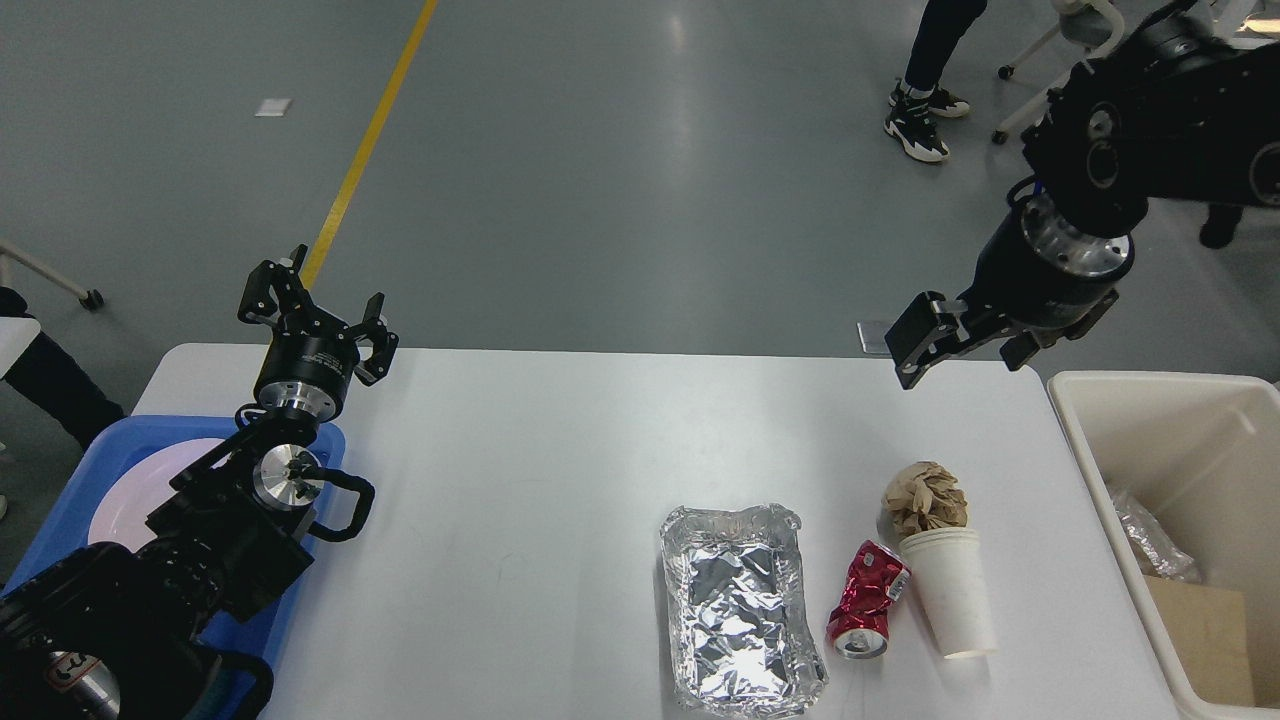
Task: Tidy desktop
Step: 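Move the right gripper back above the table, then lower the right gripper onto the foil tray and grasp it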
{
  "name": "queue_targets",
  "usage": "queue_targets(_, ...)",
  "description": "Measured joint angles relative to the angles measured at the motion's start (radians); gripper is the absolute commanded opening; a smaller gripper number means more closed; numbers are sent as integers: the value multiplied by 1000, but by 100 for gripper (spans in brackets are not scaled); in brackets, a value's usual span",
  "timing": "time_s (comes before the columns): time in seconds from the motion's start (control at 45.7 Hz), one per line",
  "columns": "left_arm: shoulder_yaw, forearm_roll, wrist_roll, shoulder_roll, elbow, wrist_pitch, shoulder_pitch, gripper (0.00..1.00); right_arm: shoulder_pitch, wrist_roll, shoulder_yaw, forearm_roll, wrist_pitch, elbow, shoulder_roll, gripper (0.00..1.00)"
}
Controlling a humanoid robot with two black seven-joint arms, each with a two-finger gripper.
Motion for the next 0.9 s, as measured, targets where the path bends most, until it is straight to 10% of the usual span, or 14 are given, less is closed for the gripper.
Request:
queue_targets(0.504, 0, 0, 0, 0, 0, 0, 0, 96, -567, -6, 173, 1, -399, -50, 96, 86)
queue_targets(0.898, 0, 0, 0, 0, 0, 0, 0, 96, -731, -6, 242, 1, -467, -175, 150, 87)
